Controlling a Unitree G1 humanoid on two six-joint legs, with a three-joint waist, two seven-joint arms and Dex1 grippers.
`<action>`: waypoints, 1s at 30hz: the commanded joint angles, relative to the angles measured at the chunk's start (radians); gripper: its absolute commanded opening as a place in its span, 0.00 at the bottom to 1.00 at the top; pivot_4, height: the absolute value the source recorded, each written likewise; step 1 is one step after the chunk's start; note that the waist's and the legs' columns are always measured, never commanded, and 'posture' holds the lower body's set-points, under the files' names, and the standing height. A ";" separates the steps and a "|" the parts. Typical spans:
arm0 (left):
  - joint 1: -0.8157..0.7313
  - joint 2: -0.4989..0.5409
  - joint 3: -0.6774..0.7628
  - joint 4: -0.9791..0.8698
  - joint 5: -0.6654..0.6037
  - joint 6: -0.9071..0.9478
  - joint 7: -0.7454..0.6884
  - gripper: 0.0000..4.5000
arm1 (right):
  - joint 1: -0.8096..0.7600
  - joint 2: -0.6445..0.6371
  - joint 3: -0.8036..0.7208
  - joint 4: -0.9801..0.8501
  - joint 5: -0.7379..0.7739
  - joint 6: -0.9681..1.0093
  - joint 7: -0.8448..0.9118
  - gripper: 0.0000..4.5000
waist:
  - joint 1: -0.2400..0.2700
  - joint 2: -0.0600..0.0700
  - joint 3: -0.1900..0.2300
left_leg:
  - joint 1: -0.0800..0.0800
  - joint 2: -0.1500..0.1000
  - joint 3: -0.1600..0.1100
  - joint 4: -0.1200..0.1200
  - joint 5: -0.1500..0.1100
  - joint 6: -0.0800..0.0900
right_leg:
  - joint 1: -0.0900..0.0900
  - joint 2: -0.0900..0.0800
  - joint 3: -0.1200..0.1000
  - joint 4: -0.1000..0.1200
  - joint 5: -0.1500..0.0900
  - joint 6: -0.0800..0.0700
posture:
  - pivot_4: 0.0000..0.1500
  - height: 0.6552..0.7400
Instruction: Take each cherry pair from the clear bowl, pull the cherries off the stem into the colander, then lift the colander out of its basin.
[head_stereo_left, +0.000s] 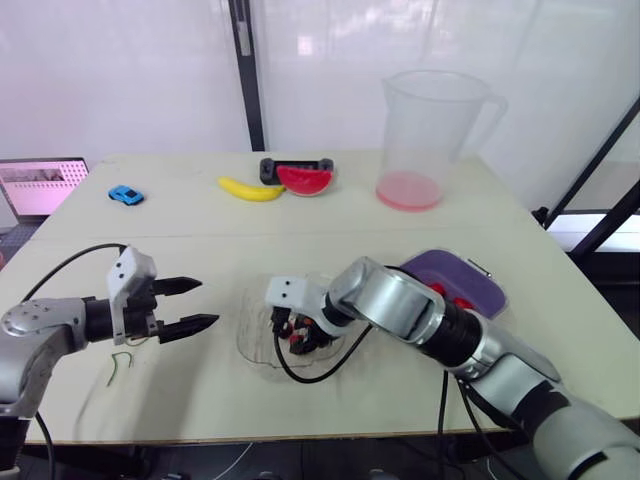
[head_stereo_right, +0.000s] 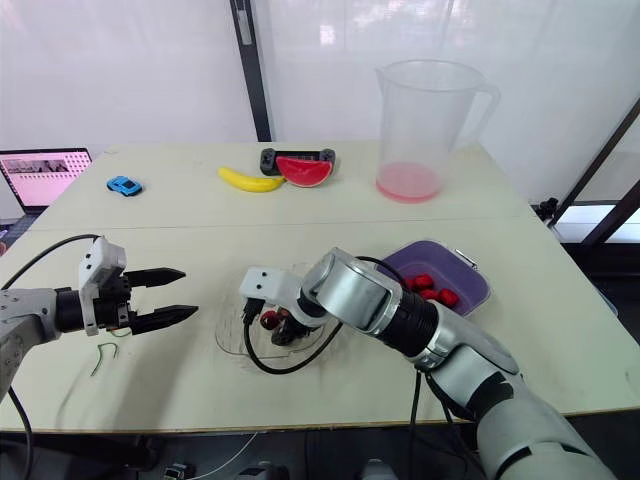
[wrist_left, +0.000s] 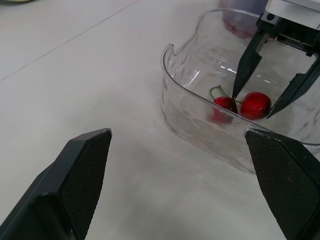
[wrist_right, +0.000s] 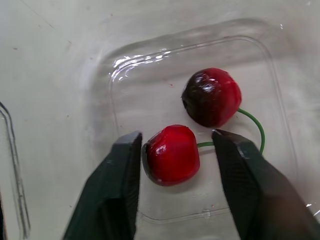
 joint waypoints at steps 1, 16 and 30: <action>-0.021 0.009 0.005 -0.008 0.005 -0.008 -0.006 1.00 | -0.020 -0.007 0.001 -0.016 0.006 -0.025 -0.002 0.56 | 0.000 0.000 0.000 | 0.000 0.000 0.000 0.000 0.000 0.000 | 0.000 0.000 0.000 0.000 0.000 0.000 | 1.00 1.00; -0.021 -0.002 0.002 -0.002 0.015 -0.014 -0.014 1.00 | -0.056 -0.040 0.026 -0.018 0.002 0.005 -0.023 0.56 | 0.001 0.000 0.000 | 0.000 0.000 0.000 0.000 0.000 0.000 | 0.000 0.000 0.000 0.000 0.000 0.000 | 1.00 1.00; -0.025 -0.017 -0.005 -0.006 0.021 -0.011 -0.012 1.00 | -0.124 -0.019 -0.006 -0.042 0.097 0.203 -0.062 0.56 | 0.001 0.000 0.000 | 0.000 0.000 0.000 0.000 0.000 0.000 | 0.000 0.000 0.000 0.000 0.000 0.000 | 1.00 1.00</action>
